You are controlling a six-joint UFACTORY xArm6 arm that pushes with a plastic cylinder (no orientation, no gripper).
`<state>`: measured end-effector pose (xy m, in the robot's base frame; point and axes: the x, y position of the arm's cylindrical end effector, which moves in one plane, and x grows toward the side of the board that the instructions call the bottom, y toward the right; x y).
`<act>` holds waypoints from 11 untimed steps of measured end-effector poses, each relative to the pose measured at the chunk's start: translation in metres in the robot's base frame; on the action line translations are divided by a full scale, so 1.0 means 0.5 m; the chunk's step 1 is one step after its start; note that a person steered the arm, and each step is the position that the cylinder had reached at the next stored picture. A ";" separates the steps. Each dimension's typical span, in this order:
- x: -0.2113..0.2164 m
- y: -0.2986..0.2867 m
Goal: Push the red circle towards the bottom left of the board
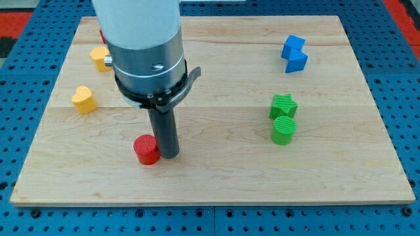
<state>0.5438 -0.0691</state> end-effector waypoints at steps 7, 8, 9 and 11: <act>0.038 -0.006; 0.005 0.012; -0.031 0.016; -0.050 0.010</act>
<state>0.5188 -0.0641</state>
